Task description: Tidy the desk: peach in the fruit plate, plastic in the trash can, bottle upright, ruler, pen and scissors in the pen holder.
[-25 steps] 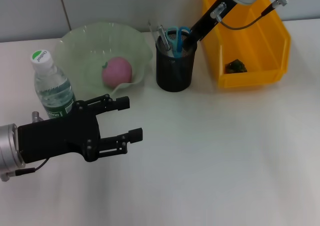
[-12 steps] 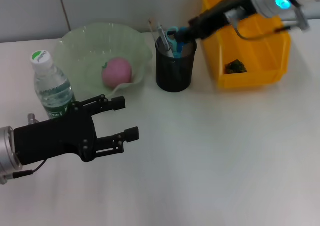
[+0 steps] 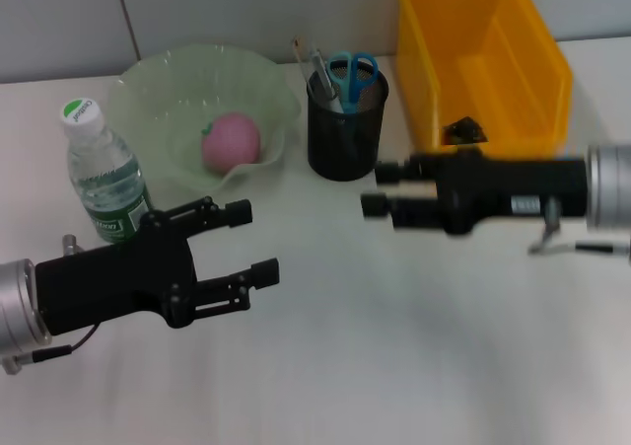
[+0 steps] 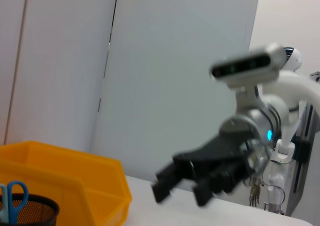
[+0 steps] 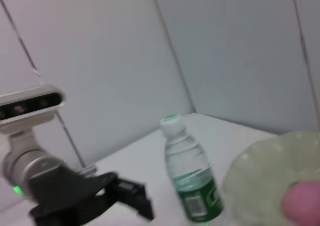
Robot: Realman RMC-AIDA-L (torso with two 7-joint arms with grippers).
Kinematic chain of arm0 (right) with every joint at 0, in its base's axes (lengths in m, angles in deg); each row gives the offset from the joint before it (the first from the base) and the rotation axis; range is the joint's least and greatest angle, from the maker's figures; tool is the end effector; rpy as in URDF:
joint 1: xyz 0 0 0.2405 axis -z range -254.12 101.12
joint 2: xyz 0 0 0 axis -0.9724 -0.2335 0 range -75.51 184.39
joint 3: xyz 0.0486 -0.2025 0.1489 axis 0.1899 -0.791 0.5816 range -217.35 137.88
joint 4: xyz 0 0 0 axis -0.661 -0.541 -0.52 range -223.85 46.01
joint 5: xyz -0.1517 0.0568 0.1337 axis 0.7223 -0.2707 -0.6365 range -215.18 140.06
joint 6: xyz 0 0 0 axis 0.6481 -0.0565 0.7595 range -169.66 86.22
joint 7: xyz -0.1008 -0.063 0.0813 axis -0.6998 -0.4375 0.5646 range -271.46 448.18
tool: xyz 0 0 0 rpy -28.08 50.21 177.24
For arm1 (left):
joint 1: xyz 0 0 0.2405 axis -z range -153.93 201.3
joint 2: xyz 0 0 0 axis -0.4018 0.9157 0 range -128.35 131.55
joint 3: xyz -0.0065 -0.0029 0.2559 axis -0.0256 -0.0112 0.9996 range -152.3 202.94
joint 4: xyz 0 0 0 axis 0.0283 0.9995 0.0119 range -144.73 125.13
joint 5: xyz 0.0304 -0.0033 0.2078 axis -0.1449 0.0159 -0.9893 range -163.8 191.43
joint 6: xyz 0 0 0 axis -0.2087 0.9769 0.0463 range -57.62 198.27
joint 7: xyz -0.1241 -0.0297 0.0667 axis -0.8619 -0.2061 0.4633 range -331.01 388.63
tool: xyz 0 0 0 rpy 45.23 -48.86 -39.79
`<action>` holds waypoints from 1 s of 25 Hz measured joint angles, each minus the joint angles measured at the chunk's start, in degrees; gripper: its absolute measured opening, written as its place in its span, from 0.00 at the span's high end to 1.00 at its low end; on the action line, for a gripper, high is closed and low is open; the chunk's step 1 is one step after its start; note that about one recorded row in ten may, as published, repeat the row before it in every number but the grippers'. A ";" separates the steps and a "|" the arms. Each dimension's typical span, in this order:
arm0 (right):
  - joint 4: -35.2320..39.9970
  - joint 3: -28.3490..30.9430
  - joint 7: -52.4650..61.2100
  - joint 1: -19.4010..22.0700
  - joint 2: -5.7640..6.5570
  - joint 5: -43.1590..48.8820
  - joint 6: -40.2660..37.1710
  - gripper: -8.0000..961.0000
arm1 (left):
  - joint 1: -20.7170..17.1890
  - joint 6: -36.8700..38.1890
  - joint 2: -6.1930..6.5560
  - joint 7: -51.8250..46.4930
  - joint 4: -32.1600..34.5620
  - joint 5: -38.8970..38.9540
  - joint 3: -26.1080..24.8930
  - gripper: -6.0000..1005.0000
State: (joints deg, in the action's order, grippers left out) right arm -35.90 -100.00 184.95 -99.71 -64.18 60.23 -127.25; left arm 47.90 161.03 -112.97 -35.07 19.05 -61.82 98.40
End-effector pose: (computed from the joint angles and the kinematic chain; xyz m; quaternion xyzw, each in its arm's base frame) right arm 0.2239 0.3287 0.0101 -0.9260 0.2452 0.2671 0.1047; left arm -0.2450 0.2928 -0.0211 -0.9215 -0.1307 -0.3562 0.0826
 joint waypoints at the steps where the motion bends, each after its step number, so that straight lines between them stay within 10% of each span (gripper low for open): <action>1: -3.40 0.97 -2.85 -0.05 0.12 -0.56 -1.06 0.37 | -0.05 -0.01 0.00 0.00 -0.20 -0.01 0.07 0.22; 9: -22.21 5.78 -25.23 0.24 -0.10 -0.97 -5.04 0.34 | 1.99 -1.11 0.34 -0.90 -5.47 -3.86 0.31 0.22; 25: -25.35 5.09 -31.24 0.70 -0.23 0.95 -4.59 0.28 | 1.50 -3.68 -0.34 -2.20 -5.91 -6.94 0.08 0.22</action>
State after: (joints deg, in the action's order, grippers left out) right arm -61.25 -94.92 153.71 -99.01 -64.41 61.19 -131.85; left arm 49.40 157.35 -113.30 -37.27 13.14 -68.76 98.48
